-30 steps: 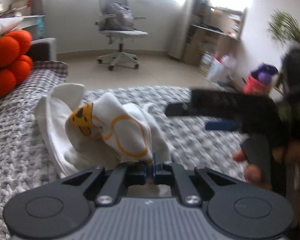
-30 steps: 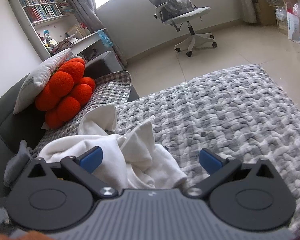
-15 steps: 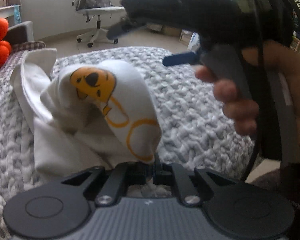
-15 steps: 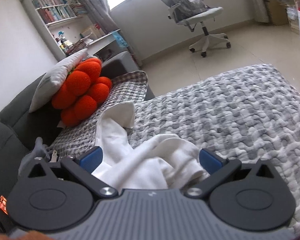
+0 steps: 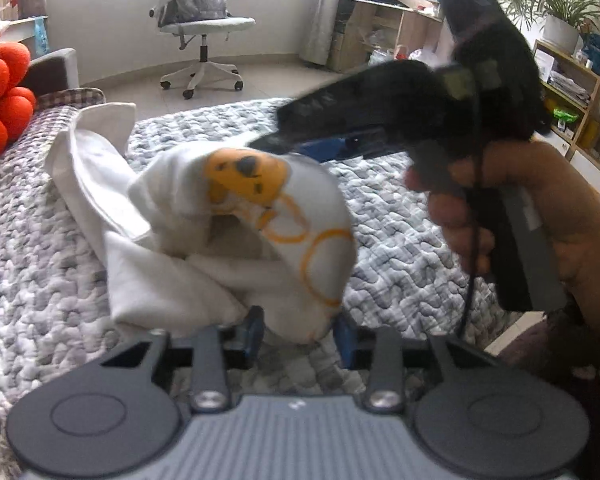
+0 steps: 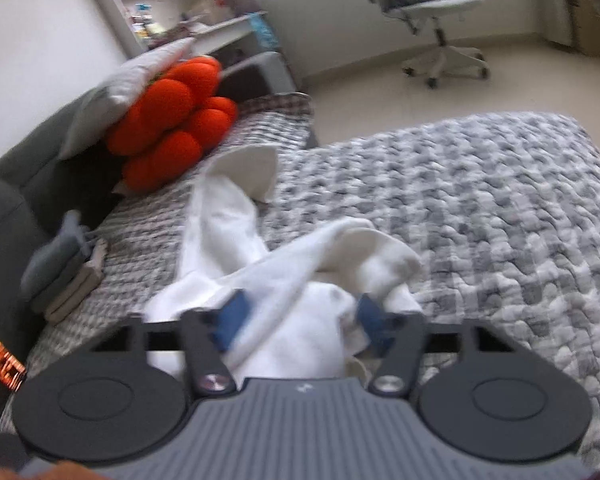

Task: Fold clothes
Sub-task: 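Close the right tool on the white garment edge beside the left tool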

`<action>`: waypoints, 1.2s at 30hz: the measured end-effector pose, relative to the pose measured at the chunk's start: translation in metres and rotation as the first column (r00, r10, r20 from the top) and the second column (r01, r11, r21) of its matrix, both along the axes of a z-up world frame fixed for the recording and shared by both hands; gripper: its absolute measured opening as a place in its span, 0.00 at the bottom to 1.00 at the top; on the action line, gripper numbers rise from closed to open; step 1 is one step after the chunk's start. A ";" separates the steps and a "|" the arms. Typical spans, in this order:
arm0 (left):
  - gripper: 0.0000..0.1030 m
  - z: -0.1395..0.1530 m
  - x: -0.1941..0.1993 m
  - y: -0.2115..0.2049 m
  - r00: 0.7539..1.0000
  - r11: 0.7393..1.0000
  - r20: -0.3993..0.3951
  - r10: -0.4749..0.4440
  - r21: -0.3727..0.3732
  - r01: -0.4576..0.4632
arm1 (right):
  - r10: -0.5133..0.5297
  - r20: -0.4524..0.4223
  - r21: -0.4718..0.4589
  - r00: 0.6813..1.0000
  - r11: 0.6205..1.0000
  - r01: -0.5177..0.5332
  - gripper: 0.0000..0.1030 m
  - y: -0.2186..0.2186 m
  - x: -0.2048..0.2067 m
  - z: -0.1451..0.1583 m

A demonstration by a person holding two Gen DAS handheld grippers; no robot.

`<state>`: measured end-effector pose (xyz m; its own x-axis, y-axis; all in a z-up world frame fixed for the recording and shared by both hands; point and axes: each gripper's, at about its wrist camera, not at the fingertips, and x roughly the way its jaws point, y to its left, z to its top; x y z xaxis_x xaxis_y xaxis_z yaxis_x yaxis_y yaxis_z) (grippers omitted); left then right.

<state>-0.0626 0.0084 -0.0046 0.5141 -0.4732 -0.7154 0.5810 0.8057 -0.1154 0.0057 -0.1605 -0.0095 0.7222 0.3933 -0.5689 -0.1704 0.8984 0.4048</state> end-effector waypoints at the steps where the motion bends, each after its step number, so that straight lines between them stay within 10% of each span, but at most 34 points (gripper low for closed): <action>1: 0.42 0.000 0.000 0.002 1.000 1.000 0.000 0.004 -0.003 -0.004 | 0.001 0.008 -0.011 1.000 1.000 -0.001 0.15 -0.001 -0.003 0.002; 15: 0.58 0.006 0.002 0.022 0.996 0.996 0.009 0.087 -0.016 -0.087 | -0.057 0.064 -0.125 0.996 0.990 0.065 0.01 -0.043 -0.046 0.013; 20: 0.66 0.005 0.004 0.028 0.996 0.996 0.001 0.089 -0.008 -0.089 | -0.028 0.043 -0.137 0.999 0.990 0.034 0.23 -0.036 -0.046 0.016; 23: 0.72 0.004 0.002 0.033 0.996 0.996 -0.002 0.084 0.001 -0.084 | -0.001 0.096 -0.167 0.995 0.986 0.017 0.67 -0.023 -0.047 0.026; 36: 0.75 0.005 0.017 0.071 0.979 0.979 -0.046 0.196 -0.038 -0.198 | 0.161 0.127 -0.155 0.979 0.978 -0.141 0.67 0.041 -0.013 0.054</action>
